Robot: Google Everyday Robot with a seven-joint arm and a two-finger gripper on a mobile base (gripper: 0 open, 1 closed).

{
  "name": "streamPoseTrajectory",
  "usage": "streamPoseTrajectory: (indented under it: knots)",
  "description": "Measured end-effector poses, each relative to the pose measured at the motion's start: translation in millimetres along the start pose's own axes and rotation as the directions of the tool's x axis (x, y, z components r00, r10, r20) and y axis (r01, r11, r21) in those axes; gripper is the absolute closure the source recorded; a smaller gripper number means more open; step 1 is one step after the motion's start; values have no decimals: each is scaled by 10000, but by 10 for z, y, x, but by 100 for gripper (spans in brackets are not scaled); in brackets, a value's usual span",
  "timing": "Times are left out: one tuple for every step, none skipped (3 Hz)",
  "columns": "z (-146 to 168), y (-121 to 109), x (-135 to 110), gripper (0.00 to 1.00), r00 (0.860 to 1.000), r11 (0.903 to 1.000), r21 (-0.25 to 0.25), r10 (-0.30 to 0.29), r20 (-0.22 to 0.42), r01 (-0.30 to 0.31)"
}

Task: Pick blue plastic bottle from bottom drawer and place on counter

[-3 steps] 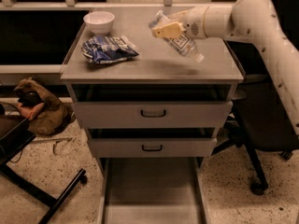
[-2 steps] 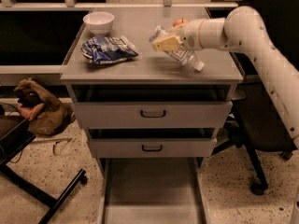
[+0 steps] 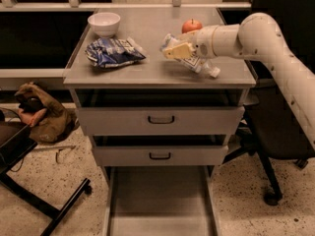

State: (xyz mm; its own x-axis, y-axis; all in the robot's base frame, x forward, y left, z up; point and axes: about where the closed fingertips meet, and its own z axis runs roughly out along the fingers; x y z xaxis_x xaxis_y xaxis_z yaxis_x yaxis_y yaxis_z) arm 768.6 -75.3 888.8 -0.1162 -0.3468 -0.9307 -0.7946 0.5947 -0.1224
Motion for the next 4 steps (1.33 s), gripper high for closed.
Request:
streamPoseTrajectory:
  knots:
    - [-17,-6,-46,100,10000,10000,0,0,0,0]
    - [-50,51,14,100,9999,9999,47,-89,-104,89]
    - [-50,52,14,81,9999,9999,46,-89,-104,89]
    - [-49,52,14,58,9999,9999,46,-89,-104,89]
